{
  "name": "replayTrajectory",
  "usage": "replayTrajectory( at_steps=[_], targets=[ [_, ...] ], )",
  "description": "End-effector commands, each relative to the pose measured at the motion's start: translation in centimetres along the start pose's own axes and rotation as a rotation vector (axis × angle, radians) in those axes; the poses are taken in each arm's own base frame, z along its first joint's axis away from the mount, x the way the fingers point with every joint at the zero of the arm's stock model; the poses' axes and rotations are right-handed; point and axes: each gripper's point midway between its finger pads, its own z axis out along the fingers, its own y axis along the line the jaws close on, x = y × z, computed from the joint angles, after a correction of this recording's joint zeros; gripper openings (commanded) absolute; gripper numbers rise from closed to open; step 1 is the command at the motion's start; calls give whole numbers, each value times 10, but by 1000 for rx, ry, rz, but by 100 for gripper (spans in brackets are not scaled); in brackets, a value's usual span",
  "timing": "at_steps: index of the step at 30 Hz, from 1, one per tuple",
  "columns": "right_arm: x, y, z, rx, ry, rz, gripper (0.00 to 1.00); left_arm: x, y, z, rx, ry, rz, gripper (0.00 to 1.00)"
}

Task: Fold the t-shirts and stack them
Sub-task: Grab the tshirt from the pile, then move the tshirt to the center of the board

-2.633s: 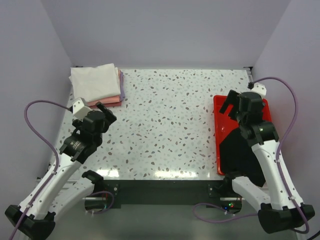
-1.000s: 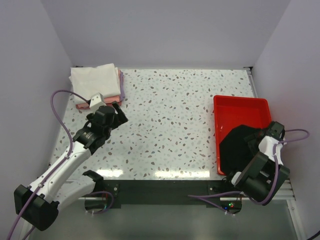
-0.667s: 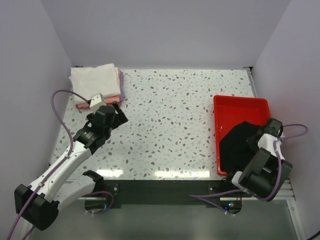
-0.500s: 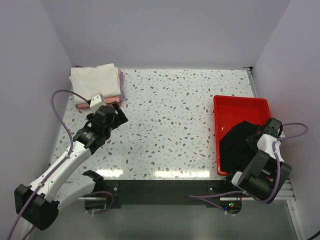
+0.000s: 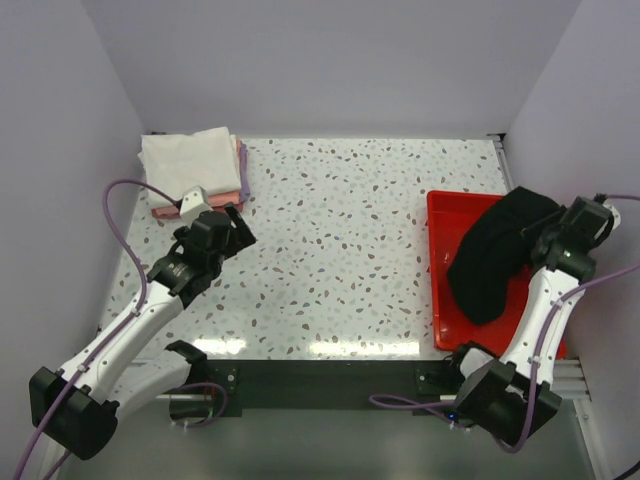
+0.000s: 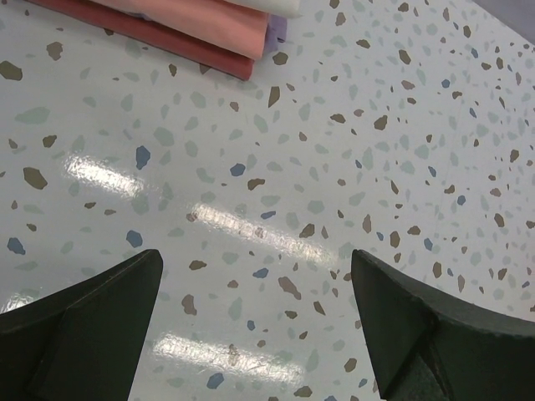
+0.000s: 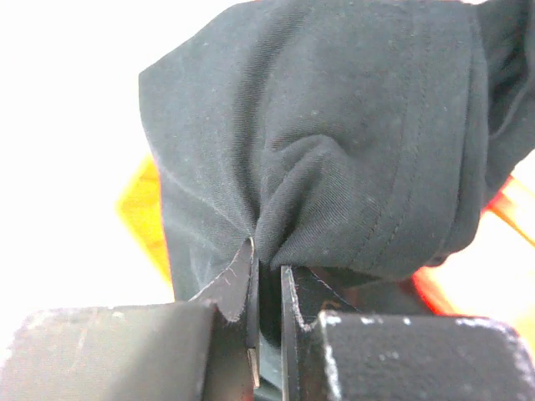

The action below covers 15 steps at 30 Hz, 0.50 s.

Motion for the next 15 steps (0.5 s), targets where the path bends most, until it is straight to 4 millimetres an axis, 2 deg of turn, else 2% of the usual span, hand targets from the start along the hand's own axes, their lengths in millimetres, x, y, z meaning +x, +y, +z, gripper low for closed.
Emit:
replayTrajectory(
  at_steps=[1, 3, 4, 6, 7, 9, 10, 11, 12, 13, 14, 15],
  targets=[
    [-33, 52, -41, -183, -55, -77, 0, -13, -11, -5, 40, -34, -48, 100],
    [-39, 66, -52, -207, -63, -116, 0, -17, -13, -8, 51, -43, -58, 100],
    [-44, 89, -64, -258, -77, -169, 0, -17, -12, -10, 51, -43, -60, 100],
    [-44, 108, -75, -294, -80, -213, 0, -20, -12, -13, 56, -51, -68, 100],
    [-45, 130, -86, -358, -75, -246, 0, -20, -12, -13, 56, -53, -70, 100],
    [-40, 153, -98, -446, -51, -278, 0, -23, -10, -17, 52, -59, -78, 100],
    [-41, 170, -111, -505, -58, -309, 0, -24, -10, -18, 51, -62, -82, 100],
    [-37, 179, -112, -530, -42, -332, 0, -24, -7, -20, 45, -62, -87, 100],
    [-27, 193, -122, -600, -12, -372, 0, -26, -7, -22, 45, -63, -89, 100],
    [-26, 204, -131, -651, -13, -421, 0, -27, -7, -23, 45, -65, -93, 100],
    [-16, 211, -129, -678, 29, -459, 0, -26, -5, -26, 44, -63, -95, 100],
    [-6, 225, -143, -749, 52, -504, 0, -27, -4, -27, 43, -65, -96, 100]
  ],
)
